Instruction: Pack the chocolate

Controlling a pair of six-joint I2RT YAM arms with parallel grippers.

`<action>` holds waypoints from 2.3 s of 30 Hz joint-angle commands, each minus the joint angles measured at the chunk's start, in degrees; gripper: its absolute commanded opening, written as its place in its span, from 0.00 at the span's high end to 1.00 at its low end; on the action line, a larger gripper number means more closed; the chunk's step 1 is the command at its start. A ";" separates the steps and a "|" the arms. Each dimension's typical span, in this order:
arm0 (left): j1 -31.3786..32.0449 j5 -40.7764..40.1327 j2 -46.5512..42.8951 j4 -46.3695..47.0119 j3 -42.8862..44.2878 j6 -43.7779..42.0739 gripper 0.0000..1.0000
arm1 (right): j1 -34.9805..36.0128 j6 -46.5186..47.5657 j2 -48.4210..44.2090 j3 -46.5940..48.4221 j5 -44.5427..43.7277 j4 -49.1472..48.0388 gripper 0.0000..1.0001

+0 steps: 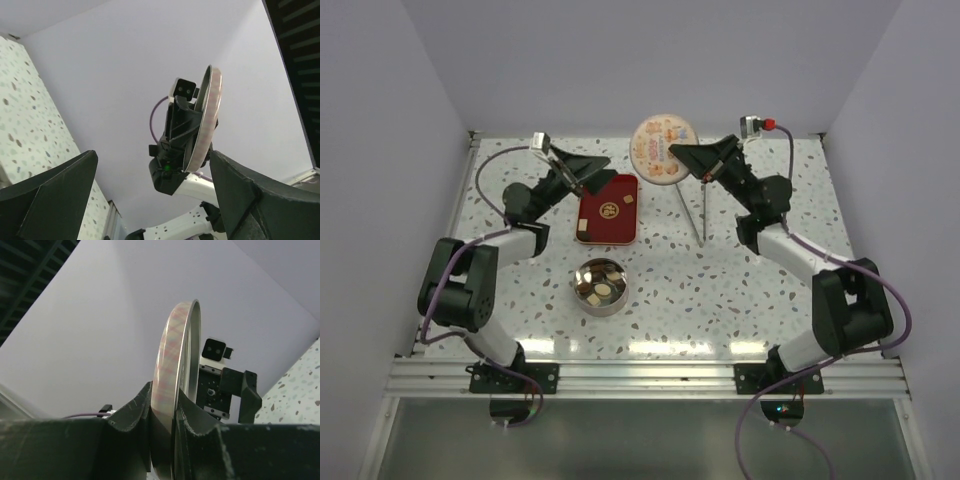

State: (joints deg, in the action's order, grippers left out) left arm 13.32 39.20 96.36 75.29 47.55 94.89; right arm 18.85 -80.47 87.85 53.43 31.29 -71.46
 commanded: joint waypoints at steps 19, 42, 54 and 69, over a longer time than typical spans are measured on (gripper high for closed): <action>-4.10 -25.12 -35.71 -71.67 -1.14 -67.47 0.00 | 2.06 20.09 -5.77 -7.37 13.89 37.27 0.85; 0.04 -20.22 -46.08 -83.54 -16.70 -62.46 0.00 | 9.27 5.86 10.75 -14.40 16.87 14.26 0.87; 0.56 -21.26 -49.86 -87.58 -22.68 -58.77 0.00 | 11.12 5.31 14.54 -15.90 16.88 13.43 0.87; 0.83 -18.38 -51.09 -83.38 -27.25 -54.64 0.00 | 12.52 18.06 15.07 -15.11 13.98 28.91 0.84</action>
State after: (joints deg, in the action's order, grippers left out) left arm 13.69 18.55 45.78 -11.33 20.86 38.63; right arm 30.87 -68.23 102.94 37.47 47.22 -48.25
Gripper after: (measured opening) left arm 0.998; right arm 0.197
